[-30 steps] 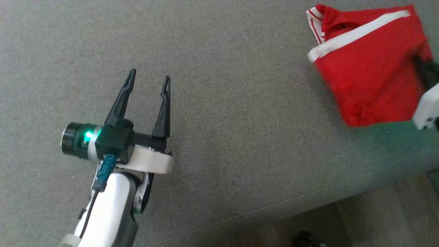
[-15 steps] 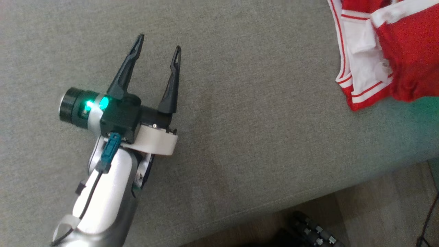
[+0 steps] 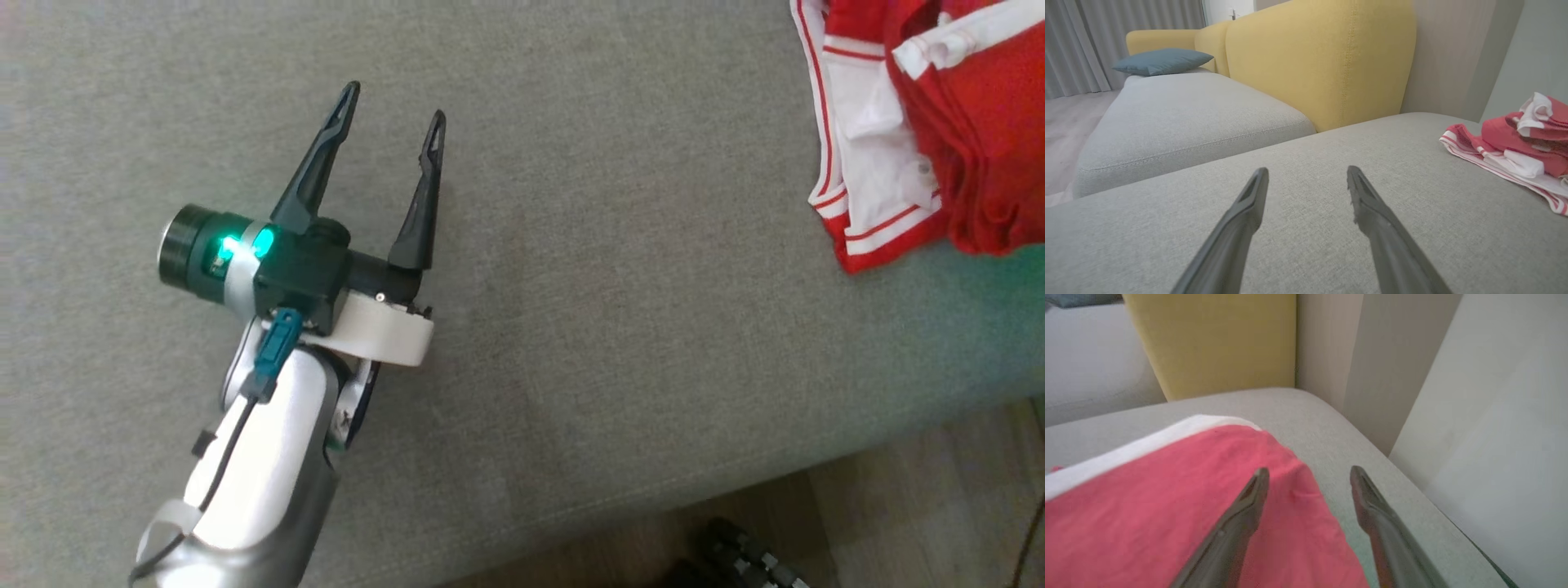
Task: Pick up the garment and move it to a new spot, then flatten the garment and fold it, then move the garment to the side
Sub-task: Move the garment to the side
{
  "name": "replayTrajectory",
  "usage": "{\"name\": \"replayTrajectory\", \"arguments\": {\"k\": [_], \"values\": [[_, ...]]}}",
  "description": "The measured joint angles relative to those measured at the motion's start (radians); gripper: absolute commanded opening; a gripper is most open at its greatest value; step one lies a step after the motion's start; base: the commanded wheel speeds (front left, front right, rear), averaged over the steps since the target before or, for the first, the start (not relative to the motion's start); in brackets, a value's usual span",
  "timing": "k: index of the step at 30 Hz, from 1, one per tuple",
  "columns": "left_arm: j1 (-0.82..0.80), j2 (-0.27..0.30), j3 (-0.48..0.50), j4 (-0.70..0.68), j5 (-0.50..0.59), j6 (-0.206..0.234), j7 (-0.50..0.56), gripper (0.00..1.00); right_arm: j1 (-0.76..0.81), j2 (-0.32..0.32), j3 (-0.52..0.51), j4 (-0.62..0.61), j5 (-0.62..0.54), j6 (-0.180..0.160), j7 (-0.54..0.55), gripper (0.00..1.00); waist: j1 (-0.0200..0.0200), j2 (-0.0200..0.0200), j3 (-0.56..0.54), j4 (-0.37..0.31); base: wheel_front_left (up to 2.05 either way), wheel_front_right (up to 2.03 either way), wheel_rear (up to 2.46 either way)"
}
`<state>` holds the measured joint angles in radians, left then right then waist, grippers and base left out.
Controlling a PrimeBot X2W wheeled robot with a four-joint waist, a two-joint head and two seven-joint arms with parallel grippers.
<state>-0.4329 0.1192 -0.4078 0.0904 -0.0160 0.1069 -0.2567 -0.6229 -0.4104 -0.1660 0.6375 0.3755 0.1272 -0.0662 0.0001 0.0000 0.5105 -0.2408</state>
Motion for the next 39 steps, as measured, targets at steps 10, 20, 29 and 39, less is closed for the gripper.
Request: {"name": "replayTrajectory", "arguments": {"k": [10,20,29,39], "values": [[0.115,-0.003,0.035,-0.017,-0.041,0.053,0.0,1.0,0.303,0.178,-0.006,-0.395,-0.1,0.0,-0.081,1.0,0.0,0.0,-0.115,0.047,0.0,0.0,0.0],[0.203,-0.008,0.072,-0.026,-0.077,0.088,0.0,1.0,0.471,0.279,0.087,-0.641,-0.143,0.0,-0.011,1.0,-0.0001,0.0,-0.202,0.145,0.0,0.0,0.0],[0.304,0.0,0.134,-0.025,-0.112,0.113,0.0,1.0,0.541,0.305,0.134,-0.69,-0.202,0.0,0.015,1.0,-0.0001,0.0,-0.293,0.229,0.0,0.0,0.0],[0.384,0.016,0.136,-0.006,-0.128,0.095,0.0,1.0,0.651,0.328,0.144,-0.701,-0.221,0.0,0.055,1.0,-0.0001,0.0001,-0.387,0.247,0.0,0.0,0.0]]}}
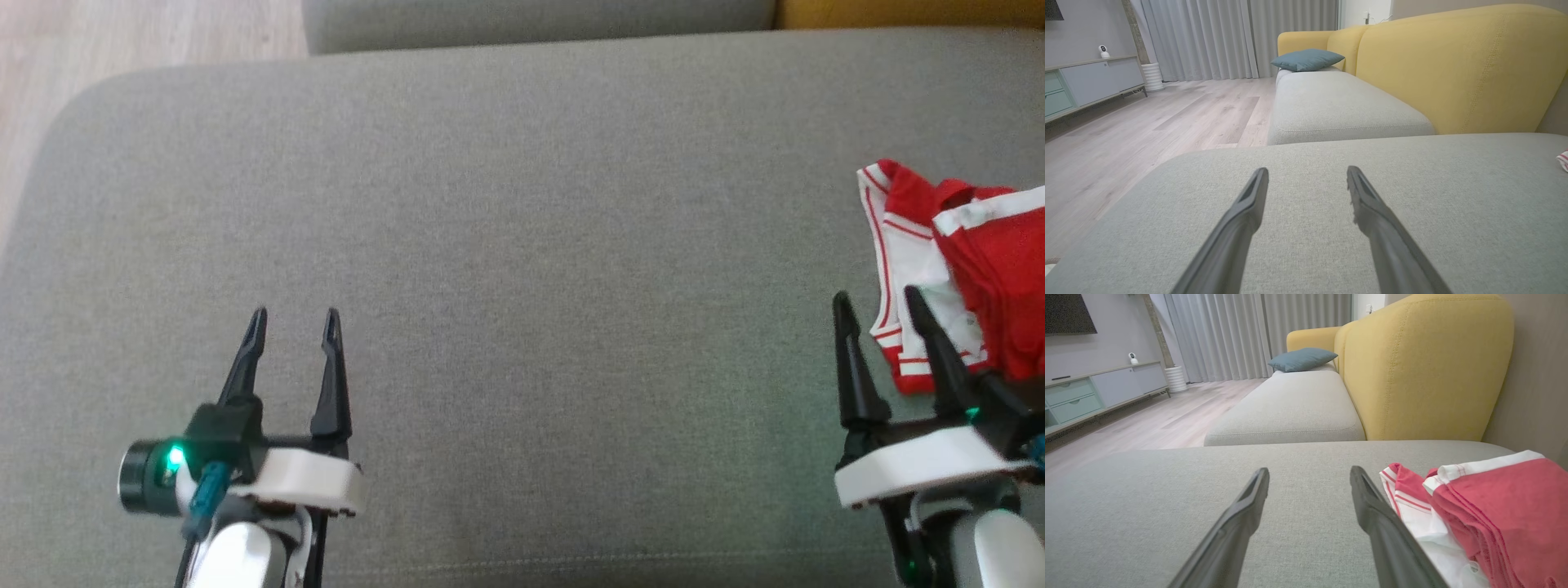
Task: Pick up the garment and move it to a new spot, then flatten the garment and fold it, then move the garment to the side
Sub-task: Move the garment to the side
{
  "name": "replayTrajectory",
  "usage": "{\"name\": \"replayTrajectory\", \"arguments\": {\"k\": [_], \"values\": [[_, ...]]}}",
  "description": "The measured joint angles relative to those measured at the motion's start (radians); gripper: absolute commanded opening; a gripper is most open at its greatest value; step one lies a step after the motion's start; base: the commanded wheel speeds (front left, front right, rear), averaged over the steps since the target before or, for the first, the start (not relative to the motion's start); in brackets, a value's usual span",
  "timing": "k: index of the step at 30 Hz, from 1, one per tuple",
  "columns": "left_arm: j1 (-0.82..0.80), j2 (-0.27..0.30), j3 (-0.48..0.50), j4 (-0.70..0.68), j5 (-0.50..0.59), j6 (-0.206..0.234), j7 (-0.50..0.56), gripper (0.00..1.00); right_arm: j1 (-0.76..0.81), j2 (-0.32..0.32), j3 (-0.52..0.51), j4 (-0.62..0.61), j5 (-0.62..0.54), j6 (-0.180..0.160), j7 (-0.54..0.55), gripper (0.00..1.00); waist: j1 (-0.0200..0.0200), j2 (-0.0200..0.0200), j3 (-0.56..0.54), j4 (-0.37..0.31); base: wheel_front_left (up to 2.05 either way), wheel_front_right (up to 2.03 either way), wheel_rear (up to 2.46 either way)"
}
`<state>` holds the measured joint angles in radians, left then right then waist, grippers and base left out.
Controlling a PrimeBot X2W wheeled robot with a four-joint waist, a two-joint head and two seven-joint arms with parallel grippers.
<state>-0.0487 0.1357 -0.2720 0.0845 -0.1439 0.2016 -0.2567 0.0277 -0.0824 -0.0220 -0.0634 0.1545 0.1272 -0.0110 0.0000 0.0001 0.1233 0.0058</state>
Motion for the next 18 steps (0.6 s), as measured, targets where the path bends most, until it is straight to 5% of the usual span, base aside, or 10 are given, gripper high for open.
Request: {"name": "replayTrajectory", "arguments": {"k": [18], "values": [[0.059,0.023,-0.007,0.021,-0.01,-0.001,0.001,1.0,0.069,0.024,0.009,-0.015,0.002,0.0,0.029,1.0,0.0,0.0,-0.072,-0.014,0.0,0.0,0.0]]}}
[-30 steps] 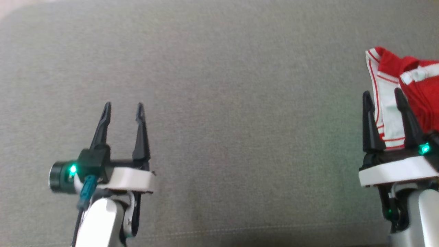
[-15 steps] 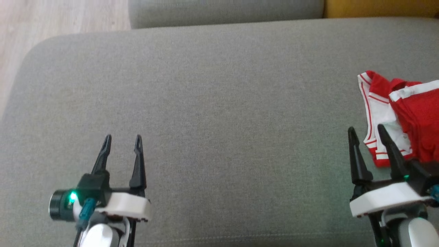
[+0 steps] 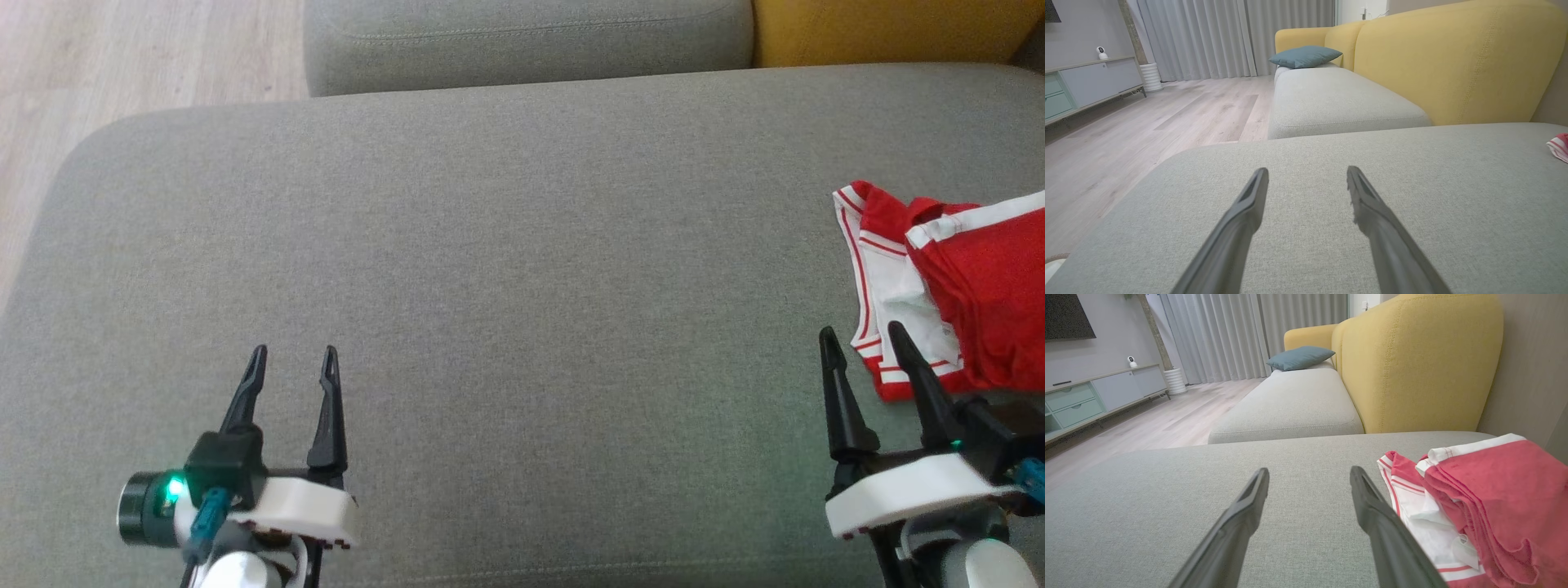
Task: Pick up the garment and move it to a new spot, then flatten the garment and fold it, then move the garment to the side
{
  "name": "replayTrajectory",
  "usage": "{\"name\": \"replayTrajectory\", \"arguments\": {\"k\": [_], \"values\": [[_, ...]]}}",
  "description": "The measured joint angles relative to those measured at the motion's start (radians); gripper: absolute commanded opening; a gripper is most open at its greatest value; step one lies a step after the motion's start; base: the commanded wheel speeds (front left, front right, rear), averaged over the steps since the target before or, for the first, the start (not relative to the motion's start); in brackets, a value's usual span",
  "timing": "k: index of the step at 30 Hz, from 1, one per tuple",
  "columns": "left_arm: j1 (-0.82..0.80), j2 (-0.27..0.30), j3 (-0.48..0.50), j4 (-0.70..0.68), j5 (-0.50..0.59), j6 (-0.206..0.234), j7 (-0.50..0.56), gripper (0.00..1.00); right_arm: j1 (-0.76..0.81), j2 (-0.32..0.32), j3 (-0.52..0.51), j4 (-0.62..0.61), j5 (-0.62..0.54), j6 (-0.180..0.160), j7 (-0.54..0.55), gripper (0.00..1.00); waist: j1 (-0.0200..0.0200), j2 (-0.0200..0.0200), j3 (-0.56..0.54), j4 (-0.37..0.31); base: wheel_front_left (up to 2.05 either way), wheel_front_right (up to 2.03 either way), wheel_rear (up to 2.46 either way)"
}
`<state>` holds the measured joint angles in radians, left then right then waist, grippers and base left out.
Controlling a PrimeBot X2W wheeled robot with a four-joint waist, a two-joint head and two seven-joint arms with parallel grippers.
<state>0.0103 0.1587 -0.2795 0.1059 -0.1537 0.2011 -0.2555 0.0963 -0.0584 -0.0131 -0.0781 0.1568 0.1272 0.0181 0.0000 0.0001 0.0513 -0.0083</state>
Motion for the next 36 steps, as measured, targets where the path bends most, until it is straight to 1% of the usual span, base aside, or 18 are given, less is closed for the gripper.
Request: {"name": "replayTrajectory", "arguments": {"k": [8,14,16,24,25,29,32,36], "values": [[0.0,0.003,-0.006,-0.003,0.0,0.002,0.017,1.0,0.0,0.008,-0.001,0.0,0.0,0.0,0.001,1.0,0.0,0.0,0.002,0.005,0.0,0.0,0.0],[0.0,0.004,-0.009,-0.007,0.0,0.004,0.017,1.0,0.0,0.009,-0.002,0.0,0.0,0.0,0.001,1.0,0.0,0.0,0.006,0.01,0.0,0.0,0.0],[0.0,0.004,-0.011,-0.008,0.0,0.01,0.017,1.0,0.0,0.01,-0.002,0.0,0.0,0.0,0.001,1.0,0.0,0.0,0.009,0.012,0.0,0.0,0.0],[-0.005,0.01,-0.028,-0.009,0.0,0.01,0.017,1.0,-0.002,0.01,-0.003,-0.006,0.0,0.0,0.001,1.0,0.0,0.0,0.027,0.012,0.0,0.0,0.0],[-0.007,0.008,-0.029,-0.005,0.0,0.01,0.017,0.0,-0.002,0.01,-0.002,-0.002,0.0,0.0,0.001,0.0,0.0,0.0,0.028,0.012,0.0,0.0,0.0],[0.026,-0.007,-0.035,0.054,-0.002,0.01,0.018,0.0,0.009,0.012,0.004,0.067,0.002,0.0,0.001,0.0,0.0,0.0,0.029,0.012,0.0,0.0,0.0],[0.043,-0.007,-0.034,0.059,-0.038,0.007,0.022,0.0,0.019,0.012,0.005,0.076,0.036,0.0,0.001,0.0,0.0,0.0,0.027,0.012,0.0,0.0,0.0],[0.041,-0.007,-0.028,0.06,-0.102,-0.008,0.035,0.0,0.017,0.012,0.005,0.087,0.1,0.0,0.001,0.0,0.0,0.0,0.023,0.012,0.0,0.0,0.0]]}}
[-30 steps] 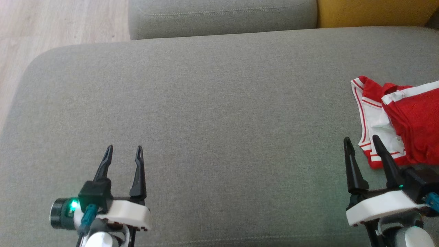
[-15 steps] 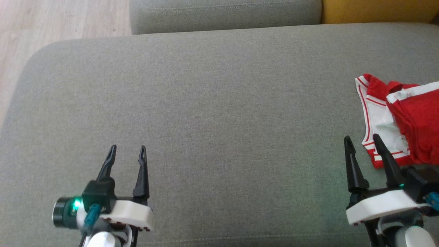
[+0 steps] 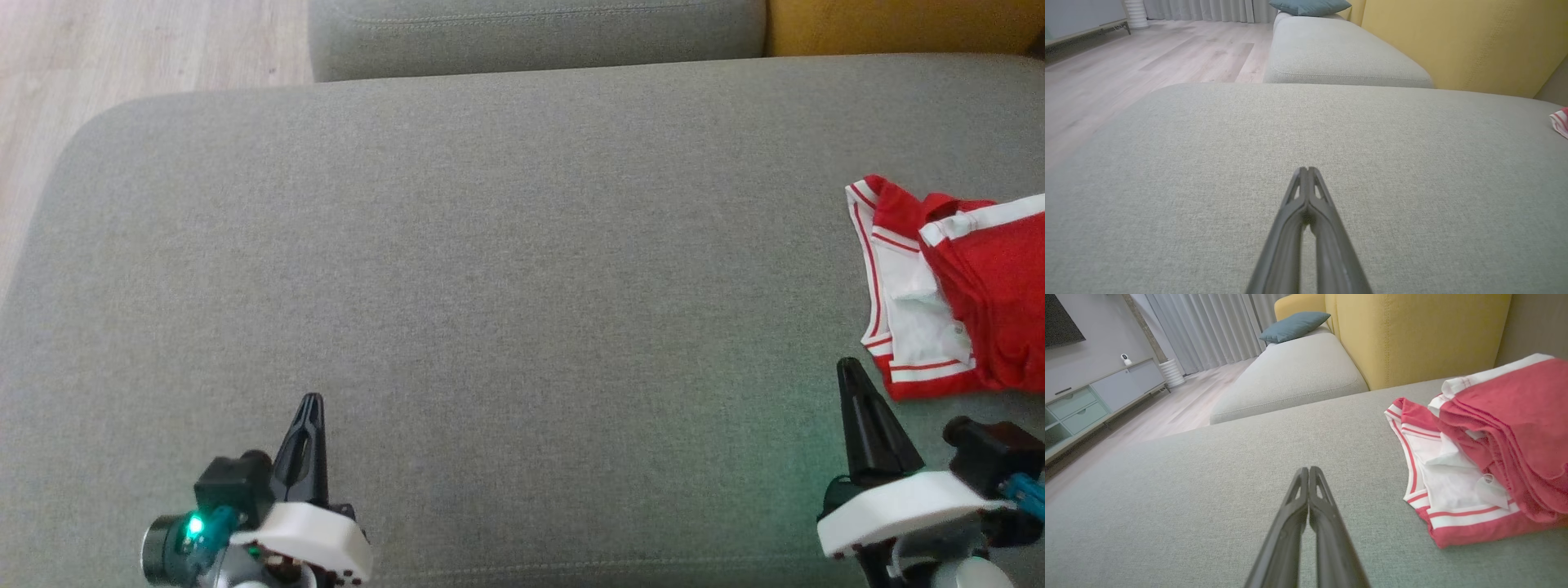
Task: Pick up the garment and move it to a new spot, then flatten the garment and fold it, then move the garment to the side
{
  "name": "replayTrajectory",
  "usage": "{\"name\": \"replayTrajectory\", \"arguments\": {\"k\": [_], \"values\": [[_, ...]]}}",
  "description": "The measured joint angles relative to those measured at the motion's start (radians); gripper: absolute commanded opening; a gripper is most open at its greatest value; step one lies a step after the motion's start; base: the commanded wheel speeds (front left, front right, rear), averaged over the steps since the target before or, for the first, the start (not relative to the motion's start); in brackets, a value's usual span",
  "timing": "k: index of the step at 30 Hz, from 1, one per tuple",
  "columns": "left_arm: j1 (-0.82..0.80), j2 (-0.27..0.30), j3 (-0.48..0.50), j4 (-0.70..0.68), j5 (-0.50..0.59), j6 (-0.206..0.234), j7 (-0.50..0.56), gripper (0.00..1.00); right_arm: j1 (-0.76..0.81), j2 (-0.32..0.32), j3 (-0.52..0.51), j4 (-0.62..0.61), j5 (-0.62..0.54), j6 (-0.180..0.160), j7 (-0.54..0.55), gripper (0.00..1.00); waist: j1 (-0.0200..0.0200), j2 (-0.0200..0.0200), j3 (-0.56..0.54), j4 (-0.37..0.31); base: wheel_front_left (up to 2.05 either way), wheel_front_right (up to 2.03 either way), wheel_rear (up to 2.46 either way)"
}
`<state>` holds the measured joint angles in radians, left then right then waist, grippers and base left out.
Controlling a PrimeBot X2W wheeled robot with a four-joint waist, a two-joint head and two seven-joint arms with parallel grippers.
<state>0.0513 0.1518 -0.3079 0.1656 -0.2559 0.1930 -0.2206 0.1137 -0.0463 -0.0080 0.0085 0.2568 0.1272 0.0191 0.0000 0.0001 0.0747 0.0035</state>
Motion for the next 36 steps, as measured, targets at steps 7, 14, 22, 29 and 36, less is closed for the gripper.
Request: {"name": "replayTrajectory", "arguments": {"k": [7,14,22,29,36], "values": [[0.0,0.0,0.012,0.005,-0.086,-0.018,0.016,0.0,-0.002,0.0,0.0,0.015,0.086,0.0,0.0,0.0,0.0,0.0,-0.004,0.0,0.0,0.0,0.0],[-0.006,-0.002,0.031,0.019,-0.172,-0.036,0.027,0.0,-0.007,-0.001,0.0,0.033,0.171,0.0,0.0,0.0,0.0,0.0,-0.009,0.0,0.0,0.0,0.0],[-0.02,-0.004,0.047,0.026,-0.258,-0.06,0.044,0.0,-0.013,-0.002,-0.001,0.046,0.256,0.0,0.0,0.0,0.0,0.0,-0.013,-0.001,0.0,0.0,0.0],[-0.02,-0.007,0.065,0.031,-0.343,-0.078,0.062,0.0,-0.028,-0.002,-0.004,0.063,0.341,0.0,0.0,0.0,0.0,0.0,-0.018,-0.001,0.0,0.0,0.0],[-0.022,-0.011,0.089,0.034,-0.427,-0.097,0.078,0.0,-0.036,-0.003,-0.007,0.078,0.424,0.0,0.008,0.0,0.0,0.0,-0.022,-0.001,0.0,0.0,0.0]]}}
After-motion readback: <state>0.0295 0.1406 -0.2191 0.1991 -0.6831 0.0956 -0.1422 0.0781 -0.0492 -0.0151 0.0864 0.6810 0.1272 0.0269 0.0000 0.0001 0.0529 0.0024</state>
